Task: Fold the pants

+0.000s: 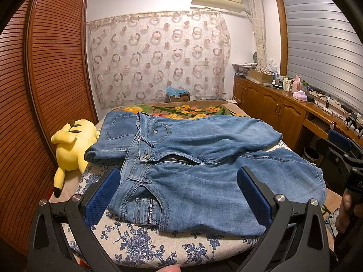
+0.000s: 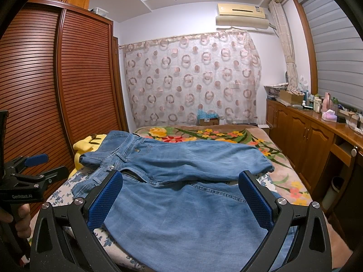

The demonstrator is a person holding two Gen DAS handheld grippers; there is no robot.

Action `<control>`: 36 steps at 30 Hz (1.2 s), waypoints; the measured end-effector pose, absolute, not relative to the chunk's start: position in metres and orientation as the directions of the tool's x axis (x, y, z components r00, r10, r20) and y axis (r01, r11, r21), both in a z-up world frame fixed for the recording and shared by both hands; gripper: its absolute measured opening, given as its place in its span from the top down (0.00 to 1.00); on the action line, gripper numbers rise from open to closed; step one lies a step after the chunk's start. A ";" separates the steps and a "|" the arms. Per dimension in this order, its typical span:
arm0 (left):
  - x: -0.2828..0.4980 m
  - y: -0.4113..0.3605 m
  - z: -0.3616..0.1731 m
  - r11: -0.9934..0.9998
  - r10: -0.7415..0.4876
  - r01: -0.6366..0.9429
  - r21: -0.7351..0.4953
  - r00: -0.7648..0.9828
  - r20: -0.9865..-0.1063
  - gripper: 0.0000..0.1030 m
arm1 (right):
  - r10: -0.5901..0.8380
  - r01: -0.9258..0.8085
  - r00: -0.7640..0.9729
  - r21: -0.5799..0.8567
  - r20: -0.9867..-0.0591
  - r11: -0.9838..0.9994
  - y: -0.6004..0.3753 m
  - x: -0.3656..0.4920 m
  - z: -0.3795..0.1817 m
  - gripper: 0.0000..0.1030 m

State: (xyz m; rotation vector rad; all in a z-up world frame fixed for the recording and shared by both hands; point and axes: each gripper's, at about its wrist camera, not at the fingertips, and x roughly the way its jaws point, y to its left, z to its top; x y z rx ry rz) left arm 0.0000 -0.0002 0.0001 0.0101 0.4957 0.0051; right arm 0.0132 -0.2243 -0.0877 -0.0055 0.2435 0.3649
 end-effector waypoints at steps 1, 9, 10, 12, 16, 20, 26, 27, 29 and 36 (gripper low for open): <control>0.000 0.000 0.000 1.000 0.007 -0.002 0.011 0.880 -0.475 0.00 | 0.352 -0.354 0.906 0.038 -0.236 0.935 -0.224 0.013 -0.088 0.01; 0.000 0.000 0.000 1.000 0.008 -0.002 0.012 0.880 -0.474 0.00 | 0.354 -0.355 0.905 0.039 -0.236 0.934 -0.224 0.013 -0.088 0.01; 0.000 0.000 0.000 1.000 0.007 -0.002 0.012 0.880 -0.475 0.00 | 0.354 -0.355 0.905 0.039 -0.236 0.934 -0.224 0.013 -0.088 0.01; 0.000 0.000 0.000 1.000 0.008 -0.003 0.012 0.880 -0.474 0.00 | 0.354 -0.355 0.905 0.039 -0.236 0.934 -0.224 0.013 -0.088 0.01; 0.000 0.000 0.000 1.000 0.008 -0.002 0.012 0.880 -0.475 0.00 | 0.355 -0.356 0.905 0.038 -0.234 0.934 -0.224 0.013 -0.087 0.01; 0.000 0.000 0.000 1.000 0.008 -0.003 0.013 0.880 -0.474 0.00 | 0.356 -0.357 0.905 0.039 -0.234 0.933 -0.224 0.011 -0.087 0.01; 0.000 0.000 0.000 1.000 0.008 -0.003 0.012 0.881 -0.474 0.00 | 0.357 -0.358 0.905 0.038 -0.231 0.933 -0.223 0.012 -0.086 0.01; 0.000 0.000 0.000 1.000 0.009 -0.003 0.013 0.881 -0.474 0.00 | 0.358 -0.359 0.905 0.039 -0.232 0.932 -0.223 0.012 -0.086 0.01; 0.000 0.000 0.000 1.000 0.009 -0.003 0.013 0.881 -0.474 0.00 | 0.358 -0.359 0.905 0.039 -0.232 0.933 -0.223 0.012 -0.086 0.01; 0.000 0.000 0.000 1.000 0.009 -0.003 0.013 0.881 -0.473 0.00 | 0.357 -0.358 0.905 0.038 -0.231 0.933 -0.223 0.012 -0.087 0.01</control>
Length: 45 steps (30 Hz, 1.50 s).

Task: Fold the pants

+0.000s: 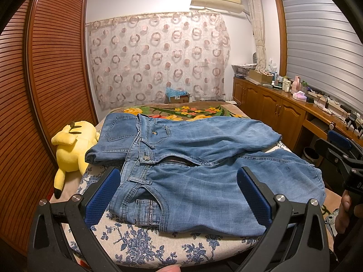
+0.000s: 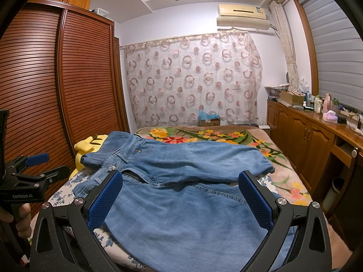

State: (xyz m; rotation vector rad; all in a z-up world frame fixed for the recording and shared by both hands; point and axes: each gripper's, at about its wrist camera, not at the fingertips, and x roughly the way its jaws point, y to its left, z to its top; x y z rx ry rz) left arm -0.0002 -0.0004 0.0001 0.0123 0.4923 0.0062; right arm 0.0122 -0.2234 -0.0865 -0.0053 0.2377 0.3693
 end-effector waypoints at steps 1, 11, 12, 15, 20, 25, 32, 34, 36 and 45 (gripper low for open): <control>0.000 0.000 0.000 1.000 0.008 -0.002 0.013 0.881 -0.473 0.00 | 0.358 -0.359 0.905 0.039 -0.231 0.933 -0.224 0.012 -0.087 0.01; 0.000 0.000 0.000 1.000 0.008 -0.002 0.014 0.881 -0.473 0.00 | 0.357 -0.358 0.905 0.039 -0.232 0.933 -0.224 0.012 -0.087 0.01; 0.000 0.000 -0.001 1.000 0.007 0.000 0.013 0.880 -0.475 0.00 | 0.357 -0.358 0.905 0.040 -0.232 0.933 -0.224 0.012 -0.087 0.01; 0.005 0.002 0.000 1.000 0.004 0.005 0.017 0.867 -0.499 0.00 | 0.358 -0.359 0.902 0.043 -0.243 0.932 -0.225 0.015 -0.089 0.01; 0.012 -0.003 -0.006 1.000 -0.009 0.017 0.011 0.850 -0.526 0.00 | 0.359 -0.359 0.897 0.049 -0.259 0.932 -0.225 0.017 -0.092 0.01; 0.016 -0.001 -0.022 1.000 -0.021 0.028 0.004 0.830 -0.557 0.00 | 0.358 -0.359 0.891 0.051 -0.279 0.932 -0.225 0.020 -0.092 0.01; 0.022 0.007 -0.037 1.000 -0.021 0.022 -0.007 0.811 -0.585 0.00 | 0.354 -0.355 0.880 0.057 -0.317 0.933 -0.227 0.026 -0.094 0.01; 0.023 0.009 -0.039 1.000 -0.021 0.019 -0.011 0.809 -0.588 0.00 | 0.350 -0.353 0.879 0.052 -0.323 0.934 -0.226 0.027 -0.091 0.01; 0.025 0.012 -0.042 1.000 -0.022 0.017 -0.013 0.805 -0.593 0.00 | 0.345 -0.350 0.880 0.045 -0.325 0.936 -0.225 0.025 -0.088 0.01; 0.031 0.028 -0.055 1.000 -0.015 0.006 -0.017 0.793 -0.608 0.00 | 0.334 -0.342 0.879 0.037 -0.340 0.939 -0.225 0.029 -0.092 0.01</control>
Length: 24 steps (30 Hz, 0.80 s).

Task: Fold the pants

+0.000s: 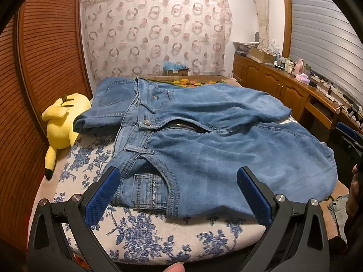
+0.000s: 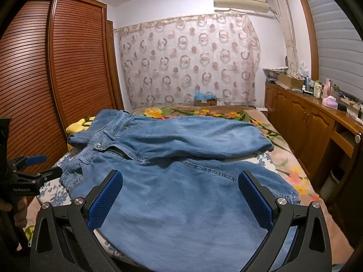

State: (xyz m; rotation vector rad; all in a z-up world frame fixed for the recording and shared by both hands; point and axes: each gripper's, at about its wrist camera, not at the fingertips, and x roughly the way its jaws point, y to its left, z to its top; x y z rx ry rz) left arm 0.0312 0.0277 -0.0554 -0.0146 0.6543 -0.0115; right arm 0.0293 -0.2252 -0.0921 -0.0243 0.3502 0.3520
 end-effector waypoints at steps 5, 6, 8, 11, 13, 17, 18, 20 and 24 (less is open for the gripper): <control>0.036 0.047 -0.069 0.999 -0.006 -0.016 -0.029 0.777 -0.629 0.00 | 0.327 -0.339 0.873 0.033 -0.362 0.940 -0.226 0.031 -0.095 0.01; 0.036 0.051 -0.071 0.999 -0.004 -0.020 -0.030 0.774 -0.633 0.00 | 0.325 -0.338 0.871 0.030 -0.368 0.941 -0.227 0.031 -0.097 0.01; 0.038 0.058 -0.076 0.999 0.002 -0.028 -0.031 0.768 -0.641 0.00 | 0.319 -0.335 0.867 0.027 -0.383 0.942 -0.227 0.032 -0.099 0.01; 0.041 0.071 -0.084 0.998 0.022 -0.052 -0.028 0.758 -0.652 0.00 | 0.307 -0.324 0.858 0.029 -0.412 0.946 -0.226 0.038 -0.099 0.01; 0.042 0.077 -0.088 0.998 0.023 -0.060 -0.034 0.752 -0.659 0.00 | 0.295 -0.315 0.853 0.025 -0.430 0.949 -0.226 0.041 -0.099 0.01; 0.044 0.094 -0.097 0.995 0.055 -0.098 -0.025 0.735 -0.676 0.00 | 0.274 -0.300 0.847 0.017 -0.455 0.954 -0.228 0.042 -0.096 0.01; 0.044 0.098 -0.099 0.994 0.062 -0.106 -0.024 0.732 -0.679 0.00 | 0.271 -0.296 0.845 0.019 -0.461 0.955 -0.228 0.042 -0.095 0.01; 0.045 0.107 -0.103 0.992 0.071 -0.121 -0.025 0.726 -0.684 0.00 | 0.266 -0.289 0.842 0.024 -0.469 0.957 -0.230 0.044 -0.094 0.01; 0.047 0.120 -0.108 0.990 0.072 -0.137 -0.040 0.719 -0.691 0.12 | 0.258 -0.279 0.837 0.029 -0.483 0.960 -0.228 0.045 -0.091 0.01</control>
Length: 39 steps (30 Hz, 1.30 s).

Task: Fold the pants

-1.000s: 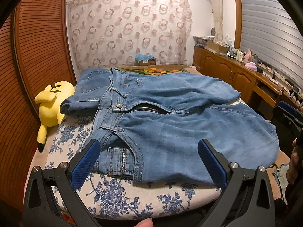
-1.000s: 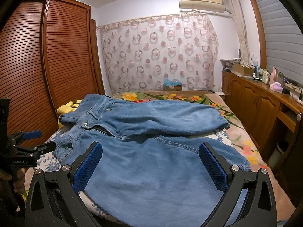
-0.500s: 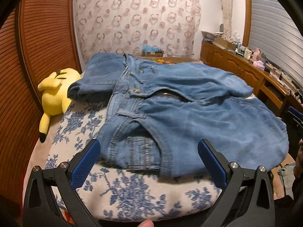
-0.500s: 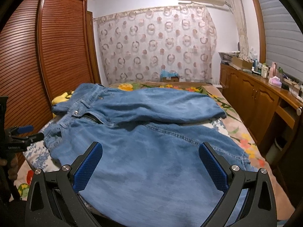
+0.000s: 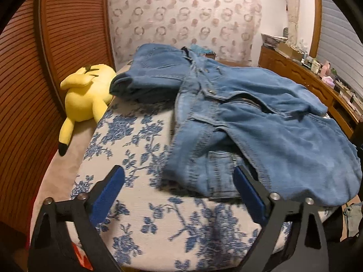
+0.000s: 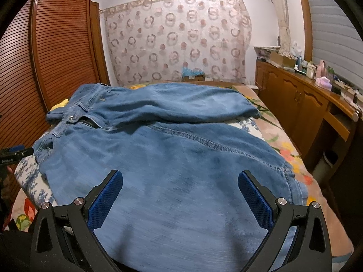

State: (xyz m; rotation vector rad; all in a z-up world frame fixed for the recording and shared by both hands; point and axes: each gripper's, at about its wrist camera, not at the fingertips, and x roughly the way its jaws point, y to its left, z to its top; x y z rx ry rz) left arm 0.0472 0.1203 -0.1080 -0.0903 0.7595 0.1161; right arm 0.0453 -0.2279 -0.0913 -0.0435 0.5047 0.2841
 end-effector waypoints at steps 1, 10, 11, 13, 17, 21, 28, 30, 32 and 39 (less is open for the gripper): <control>0.047 0.123 -0.109 0.989 0.072 -0.141 -0.044 0.720 -0.691 0.14 | 0.256 -0.277 0.836 0.029 -0.486 0.960 -0.227 0.045 -0.090 0.01; 0.060 0.138 -0.127 0.987 0.048 -0.143 -0.072 0.698 -0.715 0.38 | 0.226 -0.246 0.837 0.026 -0.498 0.969 -0.232 0.036 -0.086 0.01; 0.061 0.139 -0.128 0.987 0.045 -0.143 -0.077 0.695 -0.718 0.39 | 0.225 -0.244 0.838 0.029 -0.497 0.969 -0.232 0.036 -0.085 0.01; 0.063 0.139 -0.130 0.987 0.035 -0.136 -0.082 0.690 -0.723 0.44 | 0.231 -0.246 0.836 0.037 -0.498 0.969 -0.232 0.033 -0.085 0.01; 0.066 0.139 -0.132 0.987 0.002 -0.118 -0.107 0.683 -0.730 0.52 | 0.240 -0.257 0.825 0.038 -0.511 0.966 -0.234 0.033 -0.086 0.02; 0.070 0.136 -0.133 0.988 -0.029 -0.092 -0.124 0.679 -0.733 0.62 | 0.257 -0.275 0.816 0.043 -0.518 0.960 -0.238 0.031 -0.084 0.03; 0.066 0.123 -0.117 0.994 -0.048 -0.035 -0.100 0.693 -0.720 0.83 | 0.269 -0.290 0.799 0.048 -0.538 0.956 -0.241 0.044 -0.083 0.03; 0.064 0.116 -0.107 0.997 -0.044 -0.018 -0.081 0.708 -0.705 0.86 | 0.271 -0.294 0.796 0.045 -0.541 0.955 -0.242 0.050 -0.082 0.04; 0.061 0.110 -0.092 0.997 -0.055 0.001 -0.079 0.731 -0.681 0.87 | 0.274 -0.298 0.795 0.046 -0.541 0.953 -0.241 0.051 -0.081 0.04; 0.074 0.095 -0.046 0.998 -0.069 0.054 -0.043 0.792 -0.607 0.88 | 0.313 -0.336 0.777 0.060 -0.546 0.940 -0.240 0.052 -0.078 0.10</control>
